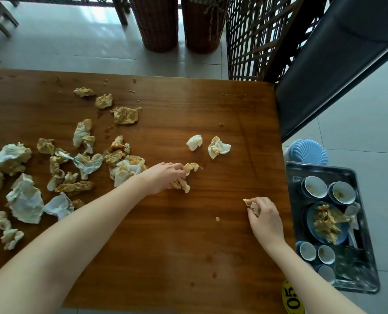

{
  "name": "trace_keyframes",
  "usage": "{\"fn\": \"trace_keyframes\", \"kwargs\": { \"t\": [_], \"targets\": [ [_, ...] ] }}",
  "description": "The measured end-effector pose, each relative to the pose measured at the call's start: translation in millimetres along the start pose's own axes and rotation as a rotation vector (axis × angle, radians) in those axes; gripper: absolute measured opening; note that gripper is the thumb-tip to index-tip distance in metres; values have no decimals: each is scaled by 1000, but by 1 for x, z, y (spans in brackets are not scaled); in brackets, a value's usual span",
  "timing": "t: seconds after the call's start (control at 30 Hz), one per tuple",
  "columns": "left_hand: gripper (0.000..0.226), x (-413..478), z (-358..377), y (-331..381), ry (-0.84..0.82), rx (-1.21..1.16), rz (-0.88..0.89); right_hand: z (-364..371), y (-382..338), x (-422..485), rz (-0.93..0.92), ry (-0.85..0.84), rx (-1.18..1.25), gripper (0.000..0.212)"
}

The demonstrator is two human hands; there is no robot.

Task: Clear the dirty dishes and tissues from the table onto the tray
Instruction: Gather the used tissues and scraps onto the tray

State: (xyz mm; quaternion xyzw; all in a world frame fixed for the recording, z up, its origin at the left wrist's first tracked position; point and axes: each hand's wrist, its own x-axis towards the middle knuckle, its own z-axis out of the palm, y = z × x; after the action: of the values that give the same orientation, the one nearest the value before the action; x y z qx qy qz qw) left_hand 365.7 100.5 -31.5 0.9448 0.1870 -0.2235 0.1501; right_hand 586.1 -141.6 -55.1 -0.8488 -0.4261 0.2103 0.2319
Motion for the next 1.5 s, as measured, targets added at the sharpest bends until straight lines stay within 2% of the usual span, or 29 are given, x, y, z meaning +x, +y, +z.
{"fn": "trace_keyframes", "kwargs": {
  "t": [0.33,0.43,0.53,0.7,0.83,0.97,1.13,1.5],
  "targets": [
    [26,-10,13,-5,223,-466,-205,-4,-1,-4,17,14,12,15],
    [32,-15,19,1,228,-466,-222,-7,-3,-2,25,27,34,15],
    [49,-16,27,9,195,-377,-222,-10,-3,-2,25,37,51,14],
    [35,-14,33,19,245,-412,-291,-18,10,-5,11,38,65,15],
    [32,-18,27,31,409,-611,-467,-29,26,-6,8,40,96,15],
    [33,-18,5,67,593,-831,-550,-48,46,-6,24,36,163,16],
    [31,14,-23,145,637,-1007,-498,-89,88,-4,111,14,300,17],
    [29,148,-30,316,423,-1071,-284,-172,224,-8,349,89,403,19]
  ]
}}
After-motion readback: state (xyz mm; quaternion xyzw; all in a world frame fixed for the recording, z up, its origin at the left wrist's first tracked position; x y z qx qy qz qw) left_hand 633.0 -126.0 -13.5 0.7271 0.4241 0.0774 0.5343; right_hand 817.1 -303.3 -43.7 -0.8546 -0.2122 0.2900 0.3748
